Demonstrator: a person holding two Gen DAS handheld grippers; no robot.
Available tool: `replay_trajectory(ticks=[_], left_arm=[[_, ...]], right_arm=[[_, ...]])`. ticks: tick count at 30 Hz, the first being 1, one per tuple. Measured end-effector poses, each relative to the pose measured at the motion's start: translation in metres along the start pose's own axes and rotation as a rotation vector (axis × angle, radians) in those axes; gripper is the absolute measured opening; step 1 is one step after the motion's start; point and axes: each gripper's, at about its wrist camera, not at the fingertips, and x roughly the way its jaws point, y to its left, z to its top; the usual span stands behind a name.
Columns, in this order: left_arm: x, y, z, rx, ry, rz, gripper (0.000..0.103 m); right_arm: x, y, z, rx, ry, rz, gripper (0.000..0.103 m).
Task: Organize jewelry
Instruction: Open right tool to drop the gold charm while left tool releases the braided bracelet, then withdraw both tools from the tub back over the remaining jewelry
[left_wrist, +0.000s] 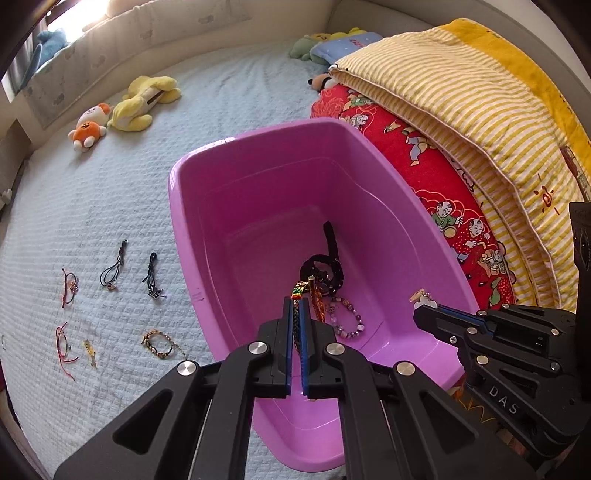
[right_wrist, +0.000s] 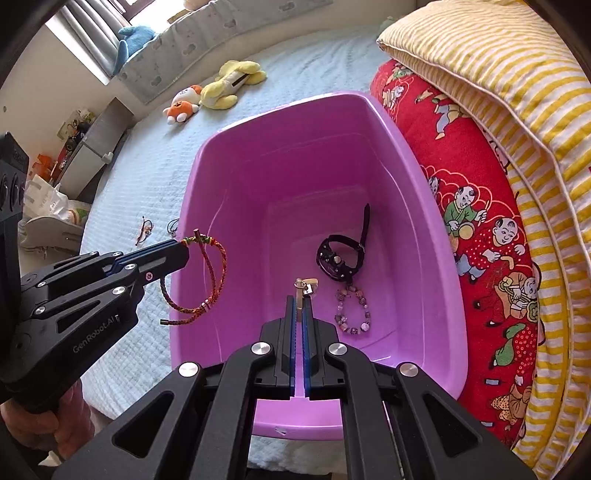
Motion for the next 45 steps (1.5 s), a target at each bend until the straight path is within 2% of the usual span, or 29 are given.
replay_trajectory(ticks=[3,4,6,7,8,10,11,16,30,45], left_arm=[[0.009,0.001,0.002,-0.002,0.040,0.012,0.004],[0.011,0.002,0.002,-0.006,0.049,0.017,0.005],[0.013,0.002,0.003,-0.004,0.062,0.028,0.008],[0.014,0.001,0.003,0.000,0.067,0.037,0.021],[0.014,0.000,0.003,0.005,0.068,0.048,0.031],[0.007,0.000,0.003,0.009,0.036,0.069,0.073],[0.002,0.000,0.003,0.008,0.009,0.070,0.076],[-0.004,0.001,0.005,0.011,0.009,0.072,0.077],[-0.027,0.014,-0.002,-0.048,0.011,0.063,0.079],[-0.069,0.042,-0.036,-0.098,0.000,0.090,0.084]], right_arm=[[0.008,-0.003,0.002,0.000,0.029,-0.015,0.003],[0.010,-0.004,0.004,0.005,0.042,-0.014,0.007],[0.012,-0.008,0.005,0.013,0.064,-0.015,0.025],[0.012,-0.009,0.006,0.016,0.062,-0.021,0.035],[0.010,-0.010,0.006,0.019,0.058,-0.025,0.040],[0.008,-0.013,0.006,0.024,0.054,-0.029,0.041],[0.006,-0.015,0.007,0.025,0.052,-0.033,0.042],[-0.002,-0.021,0.008,0.046,0.045,-0.035,0.047],[-0.017,-0.009,0.000,0.069,0.070,-0.007,0.050],[-0.035,0.038,-0.020,-0.009,0.103,0.039,0.058]])
